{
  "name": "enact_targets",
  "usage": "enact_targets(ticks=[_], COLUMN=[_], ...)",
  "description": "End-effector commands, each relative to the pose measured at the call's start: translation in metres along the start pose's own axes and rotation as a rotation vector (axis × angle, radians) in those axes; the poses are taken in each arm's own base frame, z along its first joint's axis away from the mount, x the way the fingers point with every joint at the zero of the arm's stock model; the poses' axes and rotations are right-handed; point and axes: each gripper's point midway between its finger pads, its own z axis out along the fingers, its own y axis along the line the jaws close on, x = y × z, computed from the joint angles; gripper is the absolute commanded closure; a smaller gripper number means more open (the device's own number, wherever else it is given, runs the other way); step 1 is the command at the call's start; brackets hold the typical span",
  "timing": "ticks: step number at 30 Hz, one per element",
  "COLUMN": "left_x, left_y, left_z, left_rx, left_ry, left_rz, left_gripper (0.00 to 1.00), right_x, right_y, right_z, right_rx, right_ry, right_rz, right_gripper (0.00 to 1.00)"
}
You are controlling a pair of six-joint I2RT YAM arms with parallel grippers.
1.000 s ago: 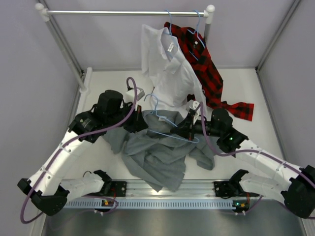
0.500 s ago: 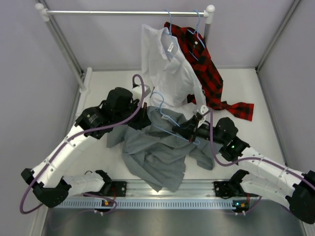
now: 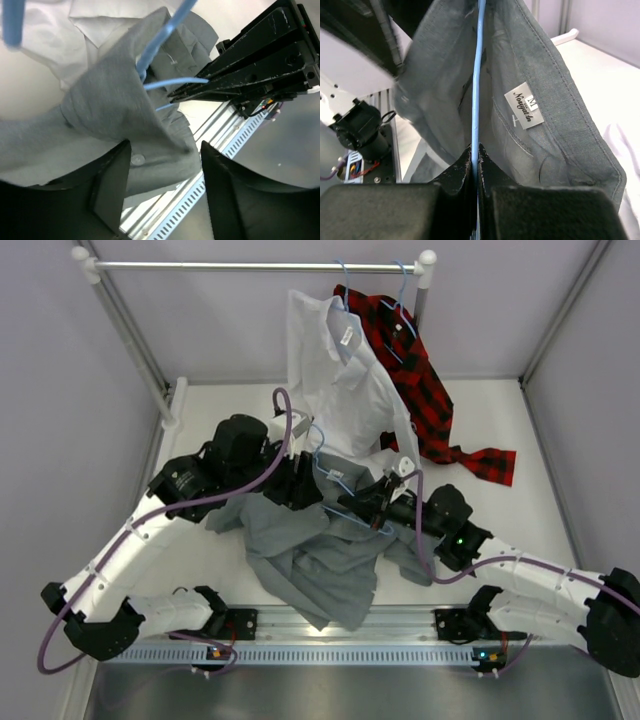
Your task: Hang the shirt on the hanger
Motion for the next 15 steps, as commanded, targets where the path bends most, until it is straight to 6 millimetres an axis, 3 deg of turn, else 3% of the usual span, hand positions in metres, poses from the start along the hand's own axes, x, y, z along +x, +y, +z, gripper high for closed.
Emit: enact_targets(ticks=[1,3,7,11,13,15], left_x=[-0.004,-0.010,-0.045,-0.081,-0.094,-0.101], left_y=[-0.012,-0.014,-0.021,-0.007,0.005,0.007], left_z=[-0.017,-0.034,-0.084,-0.115,-0.118,-0.103], left_rx=[0.053,0.052,0.020,-0.111,-0.191,-0.194], left_ry=[-0.050,-0.106,-0.293,-0.450,-0.509,-0.533], left_rz=[0.036,0.066,0.145,0.334,0.422,0.575], left_gripper=[0.36,0.24,0.18,0.09,0.08,0.04], right_x=[-0.044,-0.043,-0.041,-0.039,-0.042,-0.040], right_y=[0.003,0.004,0.002,0.006,0.011,0.013], right_z=[0.003,0.001,-0.002,-0.008,-0.012,-0.014], right_rx=[0.008,0.009,0.018,0.009,-0.015,-0.025], right_ry=[-0.170,-0.171,-0.185,-0.198,-0.212,-0.208], right_rz=[-0.046,-0.045,-0.039,-0.037,-0.041,-0.042], right_gripper=[1.00,1.00,1.00,1.00,1.00,1.00])
